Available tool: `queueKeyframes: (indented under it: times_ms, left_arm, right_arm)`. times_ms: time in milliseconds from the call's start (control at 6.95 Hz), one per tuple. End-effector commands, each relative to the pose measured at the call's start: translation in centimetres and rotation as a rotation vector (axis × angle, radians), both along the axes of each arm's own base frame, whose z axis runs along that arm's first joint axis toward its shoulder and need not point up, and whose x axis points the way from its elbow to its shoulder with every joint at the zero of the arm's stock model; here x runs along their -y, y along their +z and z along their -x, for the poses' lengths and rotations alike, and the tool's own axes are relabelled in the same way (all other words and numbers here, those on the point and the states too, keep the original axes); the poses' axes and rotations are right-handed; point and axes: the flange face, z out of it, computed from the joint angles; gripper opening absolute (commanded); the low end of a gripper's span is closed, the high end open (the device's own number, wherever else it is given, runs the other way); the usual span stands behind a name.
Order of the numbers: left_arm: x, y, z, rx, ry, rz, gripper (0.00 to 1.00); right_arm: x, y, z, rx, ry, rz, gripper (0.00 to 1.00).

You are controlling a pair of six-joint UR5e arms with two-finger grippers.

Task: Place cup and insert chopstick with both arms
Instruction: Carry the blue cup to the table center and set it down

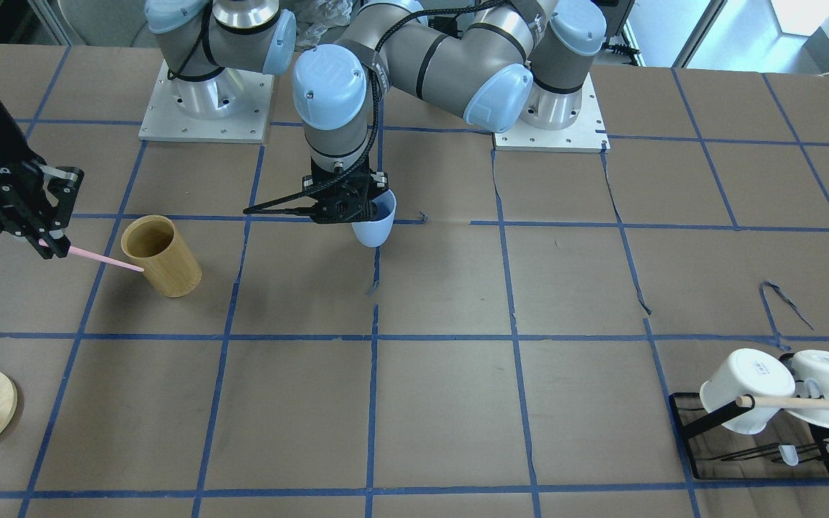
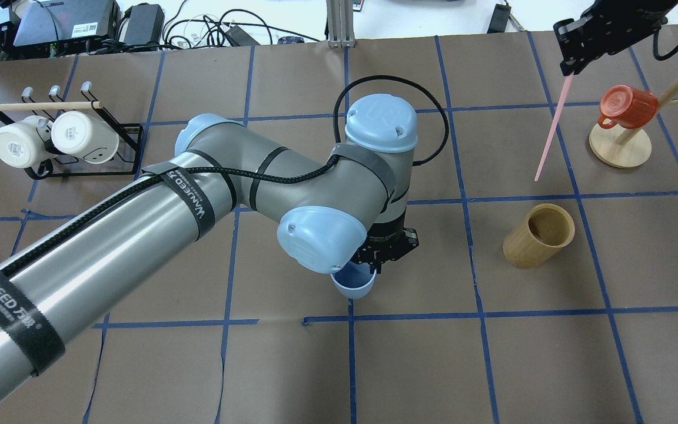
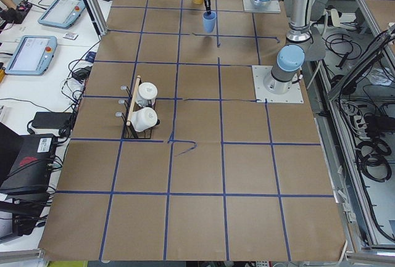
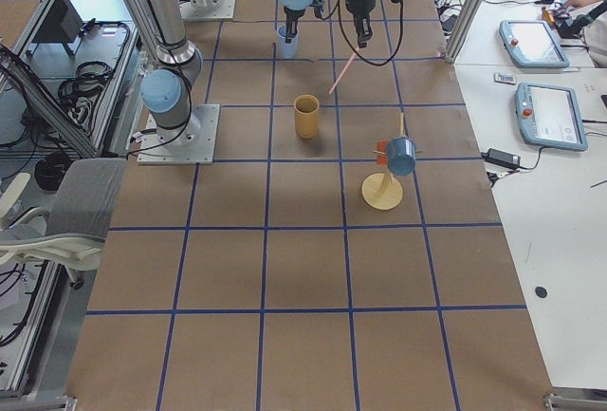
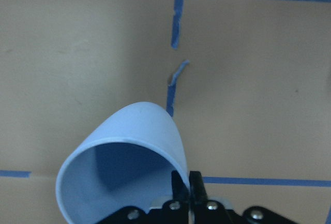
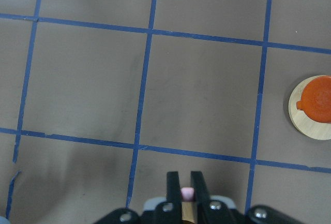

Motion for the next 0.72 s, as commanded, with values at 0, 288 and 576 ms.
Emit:
queueKeyframes:
  times_ms: [0, 288, 576]
  left_arm:
    - [-0.1, -0.3, 0.1, 0.027, -0.019, 0.012, 1.0]
    - [1.1, 2.5, -0.2, -0.01, -0.052, 0.066, 1.0]
    - [2.7, 10.1, -2.2, -0.017, -0.031, 0.041, 1.0]
  right_arm:
    - [0.0, -0.1, 0.0, 0.002, 0.0, -0.003, 0.0]
    - [-0.1, 0.2, 0.0, 0.001, 0.0, 0.003, 0.0]
    - [-0.4, 1.7, -1.0, 0.078, -0.029, 0.044, 0.0]
